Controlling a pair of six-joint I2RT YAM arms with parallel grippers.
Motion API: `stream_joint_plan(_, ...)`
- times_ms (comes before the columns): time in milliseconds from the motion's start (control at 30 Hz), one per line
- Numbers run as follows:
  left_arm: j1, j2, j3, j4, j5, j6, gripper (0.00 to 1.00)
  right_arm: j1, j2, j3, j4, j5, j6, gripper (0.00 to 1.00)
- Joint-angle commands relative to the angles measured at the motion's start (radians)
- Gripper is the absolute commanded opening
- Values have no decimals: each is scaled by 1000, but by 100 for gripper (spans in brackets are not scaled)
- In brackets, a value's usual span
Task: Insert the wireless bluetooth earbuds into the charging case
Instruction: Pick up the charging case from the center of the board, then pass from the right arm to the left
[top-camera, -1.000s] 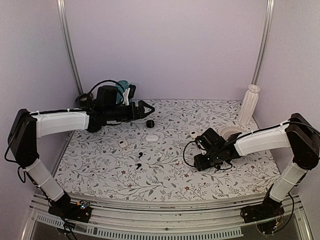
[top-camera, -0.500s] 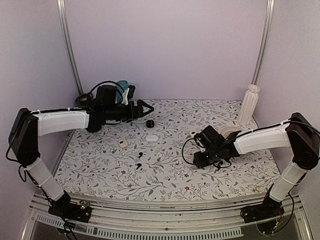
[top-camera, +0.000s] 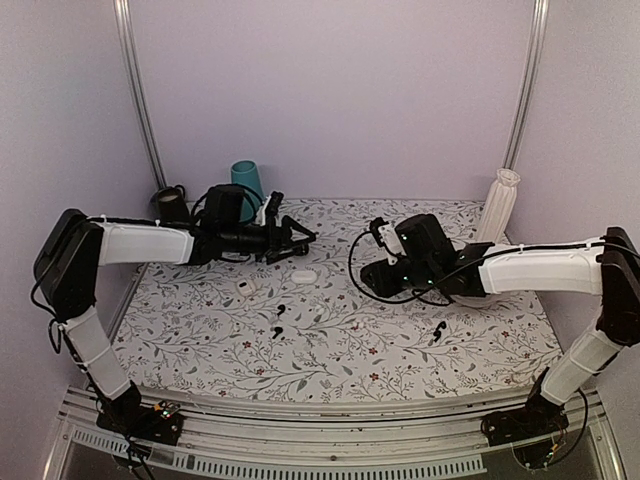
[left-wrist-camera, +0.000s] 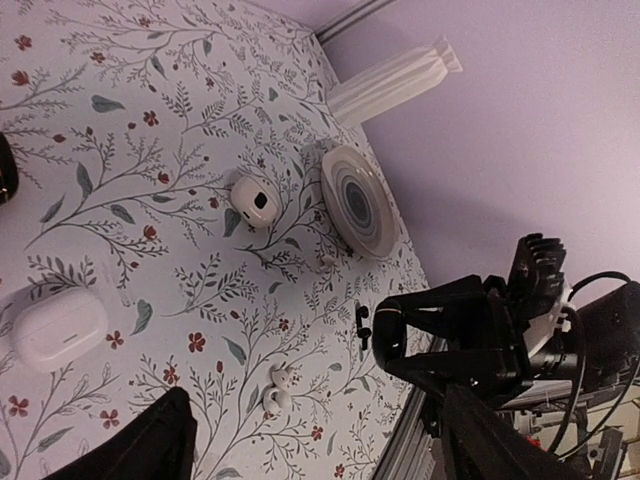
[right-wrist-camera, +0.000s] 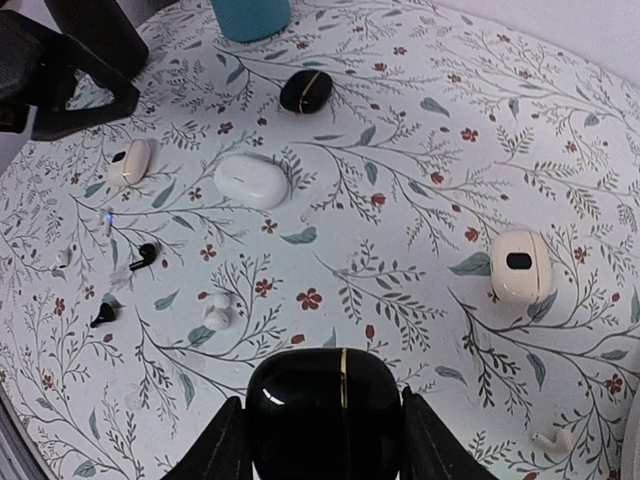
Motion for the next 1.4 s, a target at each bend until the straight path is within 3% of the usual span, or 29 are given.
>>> stream_joint_plan(0,-14,18,13,34,89,-2,83,35,-46,27,163,-36,-134,31)
stream_joint_plan(333,-66,38,54,-16,157,29,68,81,-50,64,212,-1,-296,31)
stream_joint_plan(533,-99,48,88,-59,171,65,66,94,-26,88,191,7,-339,31)
stream_joint_plan(967,-150,86,165,-152,140,124,61,117,12,136,148,8,-379,31)
stream_joint_plan(1367,-169,98,182,-164,148,137,46,124,38,155,132,7,-383,31)
